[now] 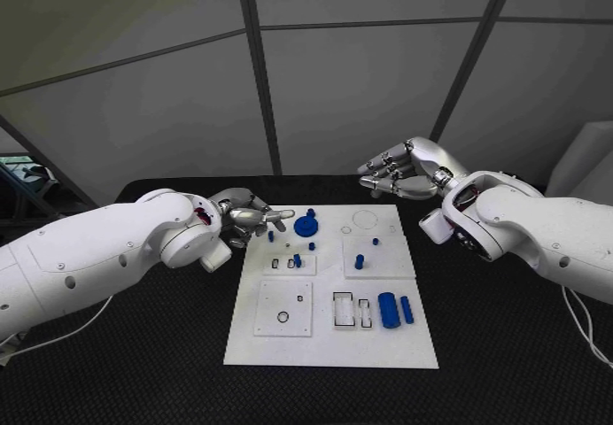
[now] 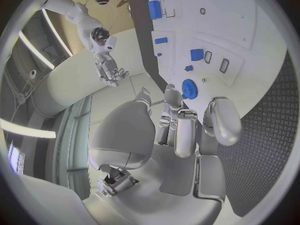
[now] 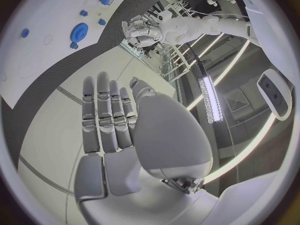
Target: Assemble the parts on the task board
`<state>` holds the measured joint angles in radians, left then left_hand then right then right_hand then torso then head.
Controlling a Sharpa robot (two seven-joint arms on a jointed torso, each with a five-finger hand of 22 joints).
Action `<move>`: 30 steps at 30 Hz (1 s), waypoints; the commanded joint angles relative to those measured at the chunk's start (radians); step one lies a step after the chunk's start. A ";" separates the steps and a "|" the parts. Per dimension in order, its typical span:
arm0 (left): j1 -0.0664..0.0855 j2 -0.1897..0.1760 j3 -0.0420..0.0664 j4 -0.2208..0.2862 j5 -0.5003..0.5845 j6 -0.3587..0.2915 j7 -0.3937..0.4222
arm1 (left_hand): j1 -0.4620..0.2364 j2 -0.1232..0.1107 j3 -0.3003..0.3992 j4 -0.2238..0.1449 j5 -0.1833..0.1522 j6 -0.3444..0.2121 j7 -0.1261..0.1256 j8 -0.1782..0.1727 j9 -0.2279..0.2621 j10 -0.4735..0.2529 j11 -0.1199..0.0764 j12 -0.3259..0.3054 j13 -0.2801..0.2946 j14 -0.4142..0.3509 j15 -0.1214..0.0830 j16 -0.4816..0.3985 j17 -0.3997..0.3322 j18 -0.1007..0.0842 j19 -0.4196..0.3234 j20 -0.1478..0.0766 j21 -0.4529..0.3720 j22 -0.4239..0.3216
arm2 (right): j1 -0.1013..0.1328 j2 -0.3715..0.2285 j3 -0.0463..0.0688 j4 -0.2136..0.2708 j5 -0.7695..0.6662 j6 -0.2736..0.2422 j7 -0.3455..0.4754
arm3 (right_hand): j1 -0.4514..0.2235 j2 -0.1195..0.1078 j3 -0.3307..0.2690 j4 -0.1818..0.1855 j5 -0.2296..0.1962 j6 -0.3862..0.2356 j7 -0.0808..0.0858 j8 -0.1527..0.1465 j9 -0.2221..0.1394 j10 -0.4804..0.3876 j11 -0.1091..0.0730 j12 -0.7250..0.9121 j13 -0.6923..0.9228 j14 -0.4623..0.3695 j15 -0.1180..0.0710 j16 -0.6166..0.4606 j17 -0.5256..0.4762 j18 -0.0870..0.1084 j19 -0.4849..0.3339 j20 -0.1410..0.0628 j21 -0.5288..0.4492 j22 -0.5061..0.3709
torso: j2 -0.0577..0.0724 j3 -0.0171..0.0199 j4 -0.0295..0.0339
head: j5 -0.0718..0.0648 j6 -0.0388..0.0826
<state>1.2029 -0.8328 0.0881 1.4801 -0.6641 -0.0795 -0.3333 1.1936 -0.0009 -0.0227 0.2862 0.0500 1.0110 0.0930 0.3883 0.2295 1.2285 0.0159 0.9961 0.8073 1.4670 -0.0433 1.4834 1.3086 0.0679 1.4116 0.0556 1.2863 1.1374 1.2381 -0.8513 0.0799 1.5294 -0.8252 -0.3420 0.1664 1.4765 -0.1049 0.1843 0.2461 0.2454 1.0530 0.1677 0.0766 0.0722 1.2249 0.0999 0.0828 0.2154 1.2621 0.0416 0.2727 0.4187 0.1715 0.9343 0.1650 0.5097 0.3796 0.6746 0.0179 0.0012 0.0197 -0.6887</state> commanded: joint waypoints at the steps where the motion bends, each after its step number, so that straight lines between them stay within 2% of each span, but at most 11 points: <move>1: 0.020 0.025 -0.002 -0.020 -0.214 0.161 -0.148 | -0.003 0.015 -0.015 -0.001 0.001 0.006 -0.010 0.022 0.019 0.021 -0.006 0.050 0.059 0.067 -0.009 0.004 0.148 0.008 0.012 -0.001 0.025 0.036 | 0.004 0.007 0.001 -0.014 -0.003 0.068 0.037 | -0.013 -0.008 -0.006 0.002 -0.001 0.012 0.001 -0.008 0.000 0.020 0.000 -0.020 -0.037 0.035 0.001 -0.047 -0.030 0.013 0.029 -0.004 -0.030 -0.025 | -0.009 0.0028 -0.0005 | -0.001 -0.008; 3: 0.030 0.044 -0.006 -0.036 -0.262 0.190 -0.159 | -0.006 0.018 -0.025 0.000 0.001 0.009 -0.014 0.036 0.033 0.031 -0.010 0.072 0.087 0.067 -0.013 0.004 0.149 0.005 0.018 -0.003 0.040 0.057 | 0.004 0.011 0.001 -0.022 -0.024 0.073 0.035 | -0.016 -0.008 -0.009 0.001 0.000 0.015 0.001 -0.009 0.001 0.026 -0.001 -0.021 -0.048 0.044 0.001 -0.062 -0.039 0.013 0.037 -0.005 -0.041 -0.033 | -0.010 0.0026 -0.0006 | -0.001 -0.012; 6: 0.045 0.074 -0.017 -0.063 -0.306 0.223 -0.172 | -0.013 0.023 -0.042 0.000 0.001 0.005 -0.017 0.052 0.053 0.034 -0.013 0.089 0.110 0.067 -0.015 0.002 0.150 0.002 0.020 -0.006 0.052 0.075 | 0.005 0.018 0.001 -0.030 -0.046 0.084 0.026 | -0.020 -0.008 -0.014 0.000 0.000 0.017 0.002 -0.010 0.001 0.030 0.000 -0.021 -0.063 0.048 0.003 -0.086 -0.051 0.012 0.043 -0.004 -0.058 -0.046 | -0.010 0.0034 -0.0014 | -0.001 -0.017; 9: 0.057 0.104 -0.027 -0.093 -0.332 0.262 -0.183 | -0.028 0.025 -0.061 0.002 0.001 -0.009 -0.015 0.059 0.067 0.016 -0.011 0.075 0.094 0.066 -0.014 0.000 0.148 0.007 0.007 -0.006 0.038 0.055 | 0.005 0.022 0.001 -0.035 -0.065 0.098 0.015 | -0.031 -0.020 -0.033 -0.001 0.001 0.001 0.012 -0.014 -0.002 0.002 0.013 -0.022 -0.086 0.023 0.019 -0.130 -0.072 0.008 0.024 0.009 -0.096 -0.069 | -0.007 0.0036 -0.0019 | -0.001 -0.018; 14: 0.070 0.143 -0.040 -0.133 -0.358 0.292 -0.192 | -0.050 0.030 -0.094 0.003 0.000 -0.028 -0.011 0.067 0.087 -0.005 -0.007 0.062 0.083 0.062 -0.010 -0.011 0.137 0.011 -0.009 -0.003 0.024 0.036 | 0.005 0.026 0.001 -0.040 -0.082 0.101 0.005 | -0.036 -0.022 -0.050 -0.007 0.003 -0.005 0.016 -0.013 -0.002 -0.005 0.018 -0.019 -0.099 0.020 0.025 -0.153 -0.083 0.010 0.023 0.017 -0.120 -0.085 | -0.005 0.0034 -0.0032 | 0.002 -0.022; 18: 0.078 0.167 -0.051 -0.152 -0.370 0.309 -0.196 | -0.053 0.032 -0.105 0.003 0.000 -0.035 -0.010 0.070 0.094 -0.017 -0.005 0.054 0.074 0.059 -0.008 -0.017 0.132 0.014 -0.017 -0.002 0.016 0.026 | 0.005 0.029 0.001 -0.044 -0.087 0.091 -0.001 | -0.037 -0.021 -0.059 -0.011 0.004 -0.007 0.019 -0.012 -0.002 -0.007 0.021 -0.019 -0.106 0.017 0.028 -0.167 -0.089 0.011 0.025 0.021 -0.132 -0.094 | -0.005 0.0020 -0.0019 | -0.003 -0.031; 19: 0.080 0.171 -0.054 -0.154 -0.373 0.316 -0.197 | -0.054 0.034 -0.110 0.003 0.000 -0.038 -0.009 0.072 0.098 -0.022 -0.005 0.048 0.068 0.057 -0.008 -0.020 0.129 0.015 -0.020 -0.001 0.013 0.023 | 0.005 0.030 0.001 -0.045 -0.088 0.088 -0.003 | -0.037 -0.019 -0.062 -0.013 0.006 -0.008 0.021 -0.012 -0.002 -0.009 0.022 -0.019 -0.109 0.016 0.030 -0.173 -0.092 0.011 0.025 0.022 -0.138 -0.097 | -0.005 0.0018 -0.0026 | -0.002 -0.038; 20: 0.081 0.175 -0.057 -0.156 -0.375 0.323 -0.197 | -0.055 0.035 -0.114 0.003 0.000 -0.039 -0.009 0.074 0.101 -0.027 -0.004 0.044 0.063 0.056 -0.007 -0.022 0.128 0.015 -0.023 0.000 0.011 0.021 | 0.005 0.031 0.001 -0.046 -0.088 0.085 -0.004 | -0.037 -0.018 -0.064 -0.014 0.006 -0.009 0.021 -0.012 -0.002 -0.011 0.023 -0.019 -0.111 0.015 0.031 -0.177 -0.093 0.011 0.025 0.023 -0.141 -0.099 | -0.005 0.0026 -0.0039 | -0.001 -0.040; 23: 0.083 0.183 -0.062 -0.159 -0.379 0.333 -0.199 | -0.055 0.036 -0.117 0.003 0.000 -0.040 -0.009 0.075 0.103 -0.030 -0.004 0.041 0.061 0.056 -0.007 -0.023 0.126 0.016 -0.024 0.000 0.010 0.019 | 0.005 0.032 0.001 -0.048 -0.089 0.077 -0.007 | -0.038 -0.016 -0.069 -0.016 0.008 -0.010 0.022 -0.012 -0.001 -0.013 0.024 -0.018 -0.115 0.012 0.032 -0.184 -0.096 0.011 0.026 0.025 -0.148 -0.104 | -0.003 0.0034 -0.0040 | -0.001 -0.041; 26: 0.084 0.188 -0.065 -0.163 -0.383 0.340 -0.200 | -0.055 0.036 -0.119 0.003 0.000 -0.041 -0.009 0.076 0.105 -0.031 -0.004 0.041 0.060 0.056 -0.007 -0.023 0.126 0.016 -0.024 0.000 0.010 0.020 | 0.005 0.034 0.001 -0.048 -0.089 0.069 -0.009 | -0.042 -0.014 -0.075 -0.015 0.007 -0.011 0.023 -0.011 -0.001 -0.014 0.025 -0.017 -0.117 0.011 0.034 -0.190 -0.099 0.011 0.027 0.026 -0.153 -0.108 | -0.003 0.0016 -0.0032 | -0.003 -0.042; 30: 0.085 0.193 -0.067 -0.168 -0.391 0.356 -0.204 | -0.054 0.037 -0.121 0.002 0.000 -0.041 -0.009 0.078 0.107 -0.031 -0.004 0.042 0.062 0.056 -0.007 -0.023 0.127 0.015 -0.023 0.001 0.013 0.025 | 0.005 0.037 0.000 -0.049 -0.090 0.054 -0.011 | -0.044 -0.012 -0.079 -0.016 0.008 -0.011 0.023 -0.011 -0.001 -0.014 0.026 -0.016 -0.119 0.009 0.035 -0.195 -0.101 0.011 0.028 0.027 -0.157 -0.111 | -0.002 0.0022 -0.0043 | -0.005 -0.044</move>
<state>1.2854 -0.6420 0.0210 1.3141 -1.0289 0.2352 -0.5230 1.1462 0.0332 -0.1380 0.2896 0.0499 0.9771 0.0840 0.4619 0.3355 1.2044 0.0113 1.0413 0.8680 1.4653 -0.0519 1.4638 1.3084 0.0682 1.3931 0.0555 1.2995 1.1605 1.2406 -0.8159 0.0796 1.4802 -0.9062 -0.2669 0.1592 1.4445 -0.1181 0.1133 0.2305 0.2496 1.0446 0.1843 0.0658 0.0708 1.2184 0.1270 0.0654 0.0972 1.2757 0.0751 0.0831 0.3186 0.1712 0.9615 0.1877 0.3586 0.2701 0.6716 0.0201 -0.0022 0.0151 -0.7322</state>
